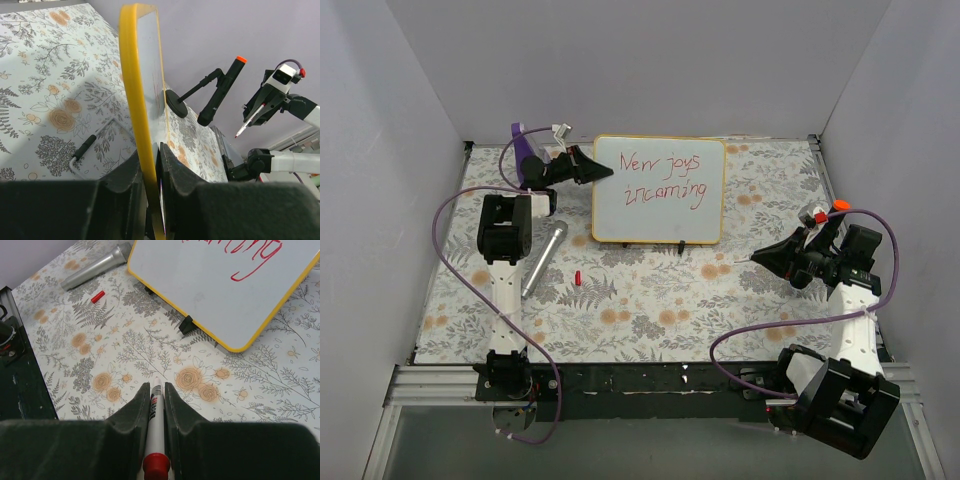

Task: Write a sentence on the whiteboard
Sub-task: Put down the whiteboard on the whiteboard stand.

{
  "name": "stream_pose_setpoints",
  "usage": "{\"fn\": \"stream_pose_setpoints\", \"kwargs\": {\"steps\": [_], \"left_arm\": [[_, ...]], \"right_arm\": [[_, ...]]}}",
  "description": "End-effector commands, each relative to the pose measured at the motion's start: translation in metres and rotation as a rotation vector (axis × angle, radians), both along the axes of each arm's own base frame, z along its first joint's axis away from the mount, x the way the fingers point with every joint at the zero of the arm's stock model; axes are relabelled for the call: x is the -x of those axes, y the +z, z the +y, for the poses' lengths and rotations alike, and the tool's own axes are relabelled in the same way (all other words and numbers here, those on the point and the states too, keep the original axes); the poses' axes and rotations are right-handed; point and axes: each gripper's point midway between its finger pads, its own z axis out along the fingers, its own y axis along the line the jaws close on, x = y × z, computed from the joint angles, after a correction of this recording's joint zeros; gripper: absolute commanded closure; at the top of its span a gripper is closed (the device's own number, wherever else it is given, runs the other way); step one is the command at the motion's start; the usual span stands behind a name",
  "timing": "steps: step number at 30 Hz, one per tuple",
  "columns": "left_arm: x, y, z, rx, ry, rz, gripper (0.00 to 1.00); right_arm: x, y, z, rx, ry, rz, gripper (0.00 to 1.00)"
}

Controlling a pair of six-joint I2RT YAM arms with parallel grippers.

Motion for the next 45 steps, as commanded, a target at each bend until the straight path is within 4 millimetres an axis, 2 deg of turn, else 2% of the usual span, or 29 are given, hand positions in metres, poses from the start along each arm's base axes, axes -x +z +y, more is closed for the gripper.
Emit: {"fn": "stream_pose_setpoints", "kwargs": {"steps": [1,7,12,18,22,34,45], "left_arm": [[0.044,0.095,0.004,0.033,0.031,-0.733,0.88],[0.040,0.107,0.005,0.046,0.027,-0.750,0.88],[0.035,0.114,0.004,0.061,0.020,-0.753,0.96],[0.028,0.123,0.004,0.071,0.011,-0.781,1.00],[0.023,0.121,0.006,0.073,0.018,-0.787,1.00],[0.012,0.089,0.005,0.049,0.009,-0.757,1.00],[0.007,0.077,0.010,0.030,0.007,-0.753,1.00]], "right_arm": [[-0.003,0.007,0.000,0.009,0.010,-0.028,0.99],[-0.002,0.007,0.000,0.010,0.010,-0.029,0.99],[-0.002,0.008,0.000,0.011,0.010,-0.032,0.99],[-0.002,0.007,0.000,0.010,0.010,-0.027,0.99],[-0.003,0.006,0.000,0.011,0.008,-0.025,0.99],[-0.005,0.002,-0.002,0.013,0.001,-0.009,0.99],[-0.005,0.000,-0.002,0.004,0.006,0.003,0.99]]}}
